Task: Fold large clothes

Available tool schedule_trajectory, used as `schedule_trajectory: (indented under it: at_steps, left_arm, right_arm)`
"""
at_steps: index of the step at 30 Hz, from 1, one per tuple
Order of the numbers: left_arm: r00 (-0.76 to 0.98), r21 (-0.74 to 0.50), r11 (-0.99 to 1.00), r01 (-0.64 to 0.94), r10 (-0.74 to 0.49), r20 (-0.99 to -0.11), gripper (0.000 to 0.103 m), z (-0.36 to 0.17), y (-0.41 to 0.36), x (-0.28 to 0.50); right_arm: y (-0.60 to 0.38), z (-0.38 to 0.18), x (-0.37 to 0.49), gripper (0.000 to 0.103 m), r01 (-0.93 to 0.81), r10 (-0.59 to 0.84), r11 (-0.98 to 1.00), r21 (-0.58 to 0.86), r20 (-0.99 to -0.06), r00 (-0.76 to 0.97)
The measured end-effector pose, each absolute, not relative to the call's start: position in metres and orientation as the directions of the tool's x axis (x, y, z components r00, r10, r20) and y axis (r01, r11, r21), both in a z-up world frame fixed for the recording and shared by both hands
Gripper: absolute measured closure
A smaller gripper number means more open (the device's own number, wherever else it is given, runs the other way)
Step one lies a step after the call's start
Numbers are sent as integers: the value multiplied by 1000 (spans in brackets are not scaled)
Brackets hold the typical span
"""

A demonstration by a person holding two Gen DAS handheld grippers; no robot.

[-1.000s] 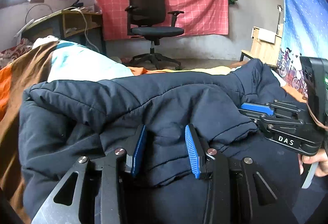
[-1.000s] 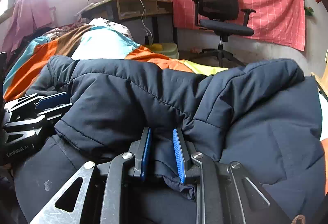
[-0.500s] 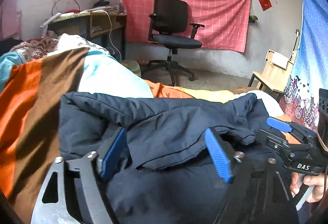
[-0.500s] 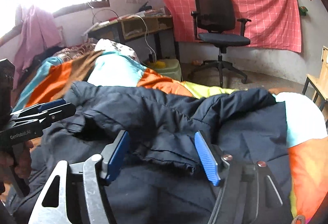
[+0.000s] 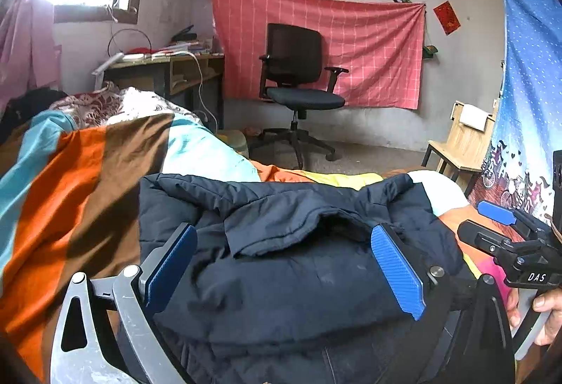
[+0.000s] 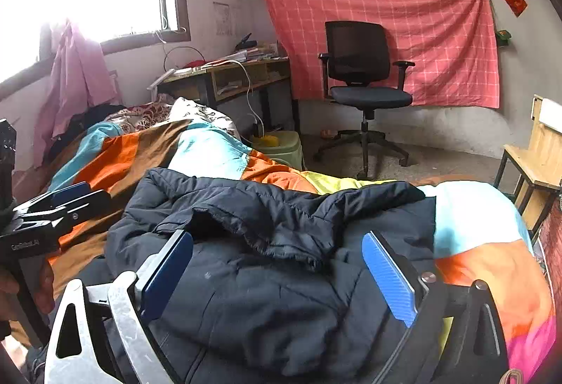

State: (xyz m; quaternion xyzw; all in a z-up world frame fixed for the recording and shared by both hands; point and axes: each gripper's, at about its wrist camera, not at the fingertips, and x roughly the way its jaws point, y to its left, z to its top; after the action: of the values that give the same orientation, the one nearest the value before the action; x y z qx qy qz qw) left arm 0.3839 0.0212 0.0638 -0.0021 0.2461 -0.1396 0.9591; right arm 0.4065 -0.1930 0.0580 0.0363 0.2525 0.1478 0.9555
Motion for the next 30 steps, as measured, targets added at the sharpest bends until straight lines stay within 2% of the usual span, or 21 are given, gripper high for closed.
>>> schedule_trajectory:
  at_steps: [11, 24, 30]
  left_arm:
    - [860, -39, 959, 280, -269, -434, 5, 63, 26, 308]
    - [862, 0, 960, 281, -253, -440, 5, 42, 30, 235]
    - [854, 47, 956, 290, -236, -463, 5, 29, 28, 205]
  right_arm:
    - [-204, 61, 336, 0, -268, 316, 948, 170, -467, 826]
    - [-209, 48, 262, 0, -299, 331, 943, 144, -471, 818]
    - [-205, 40, 229, 0, -340, 334, 937, 81, -489, 805]
